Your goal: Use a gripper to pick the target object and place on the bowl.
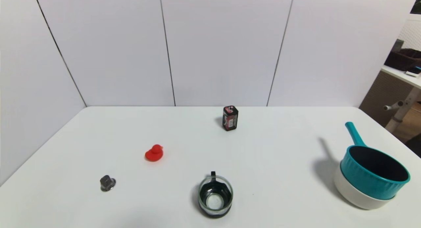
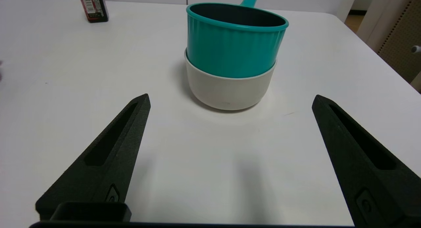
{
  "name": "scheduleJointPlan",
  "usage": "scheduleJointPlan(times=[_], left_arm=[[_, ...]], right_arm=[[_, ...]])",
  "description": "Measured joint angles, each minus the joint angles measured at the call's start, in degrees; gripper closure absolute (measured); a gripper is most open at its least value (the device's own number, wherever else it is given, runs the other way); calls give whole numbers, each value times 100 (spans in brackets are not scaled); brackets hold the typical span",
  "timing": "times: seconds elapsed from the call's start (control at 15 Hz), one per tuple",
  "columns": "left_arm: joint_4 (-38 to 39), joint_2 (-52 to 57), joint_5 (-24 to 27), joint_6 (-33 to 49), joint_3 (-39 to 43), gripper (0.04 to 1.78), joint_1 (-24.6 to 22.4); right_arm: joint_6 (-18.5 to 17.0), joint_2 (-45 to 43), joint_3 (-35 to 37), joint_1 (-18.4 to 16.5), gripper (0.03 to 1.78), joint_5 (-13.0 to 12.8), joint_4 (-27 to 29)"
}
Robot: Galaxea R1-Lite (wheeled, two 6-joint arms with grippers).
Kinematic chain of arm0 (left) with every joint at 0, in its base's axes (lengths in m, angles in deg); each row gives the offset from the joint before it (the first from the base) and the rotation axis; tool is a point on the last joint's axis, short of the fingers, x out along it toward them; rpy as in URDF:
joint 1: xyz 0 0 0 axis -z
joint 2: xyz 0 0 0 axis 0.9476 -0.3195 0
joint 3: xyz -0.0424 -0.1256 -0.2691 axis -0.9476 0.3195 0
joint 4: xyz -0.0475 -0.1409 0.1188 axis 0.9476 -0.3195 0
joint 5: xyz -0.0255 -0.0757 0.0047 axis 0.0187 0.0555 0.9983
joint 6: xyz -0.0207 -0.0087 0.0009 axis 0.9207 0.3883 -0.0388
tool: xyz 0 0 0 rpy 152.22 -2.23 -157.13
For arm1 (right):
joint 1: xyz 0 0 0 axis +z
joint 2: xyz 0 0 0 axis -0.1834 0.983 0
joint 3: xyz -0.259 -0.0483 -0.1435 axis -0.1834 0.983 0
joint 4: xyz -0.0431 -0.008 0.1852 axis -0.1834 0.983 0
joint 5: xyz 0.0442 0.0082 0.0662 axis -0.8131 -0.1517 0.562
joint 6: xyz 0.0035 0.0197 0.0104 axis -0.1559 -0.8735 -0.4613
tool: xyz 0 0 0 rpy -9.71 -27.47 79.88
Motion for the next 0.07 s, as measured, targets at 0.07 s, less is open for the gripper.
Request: scheduleJointPlan(times=[0.07], left_arm=[[0, 0, 2, 0, 0, 13, 0]], right_arm=[[-83, 0, 0, 0, 11, -11, -4]])
